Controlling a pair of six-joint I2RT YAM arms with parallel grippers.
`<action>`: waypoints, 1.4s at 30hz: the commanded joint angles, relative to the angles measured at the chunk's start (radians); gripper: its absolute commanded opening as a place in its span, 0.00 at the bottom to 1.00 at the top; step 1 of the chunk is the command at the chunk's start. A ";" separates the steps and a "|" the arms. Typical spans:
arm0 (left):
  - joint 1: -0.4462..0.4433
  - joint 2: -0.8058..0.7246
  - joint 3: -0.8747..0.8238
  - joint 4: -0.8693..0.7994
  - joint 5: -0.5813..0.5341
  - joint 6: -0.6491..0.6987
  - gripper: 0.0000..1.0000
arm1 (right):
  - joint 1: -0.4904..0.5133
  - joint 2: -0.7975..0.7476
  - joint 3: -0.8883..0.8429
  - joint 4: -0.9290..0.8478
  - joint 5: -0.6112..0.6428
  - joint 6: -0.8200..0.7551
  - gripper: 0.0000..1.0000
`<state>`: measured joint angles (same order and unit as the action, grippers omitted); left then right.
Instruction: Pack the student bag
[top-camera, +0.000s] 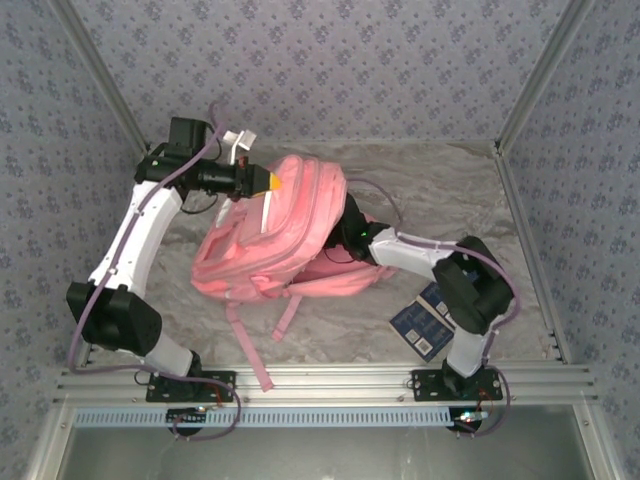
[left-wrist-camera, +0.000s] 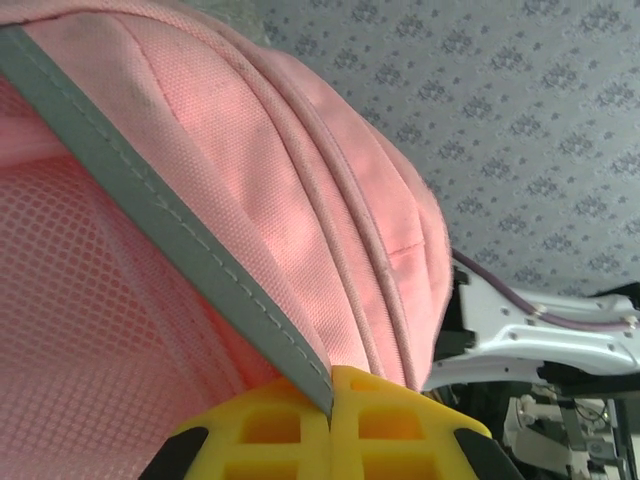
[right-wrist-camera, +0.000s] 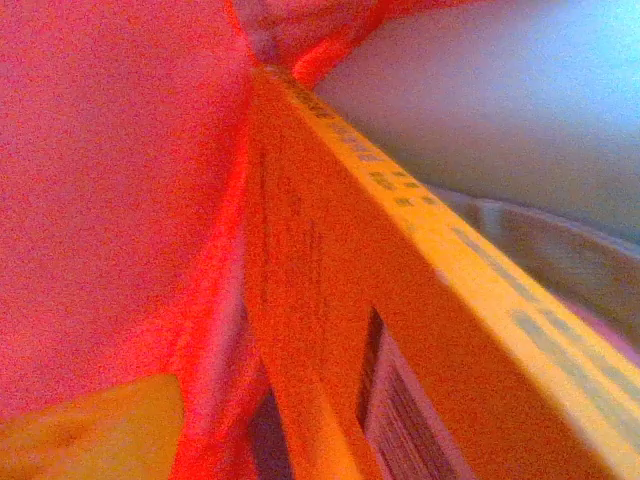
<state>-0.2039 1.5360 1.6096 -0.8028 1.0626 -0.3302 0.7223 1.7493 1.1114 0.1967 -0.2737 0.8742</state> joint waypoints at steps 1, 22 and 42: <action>0.037 -0.062 -0.019 0.176 0.002 -0.025 0.00 | -0.001 -0.170 -0.040 -0.136 0.141 -0.194 0.80; -0.142 0.332 0.410 -0.113 -0.433 0.230 0.00 | -0.245 -0.872 -0.288 -0.924 0.510 -0.218 0.77; -0.486 0.558 0.566 -0.290 -0.961 0.379 0.00 | -0.682 -0.929 -0.468 -1.060 0.487 -0.068 0.97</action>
<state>-0.7670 2.1799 2.2566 -1.1465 0.2607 0.0605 0.0887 0.7956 0.6788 -0.8600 0.2565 0.7658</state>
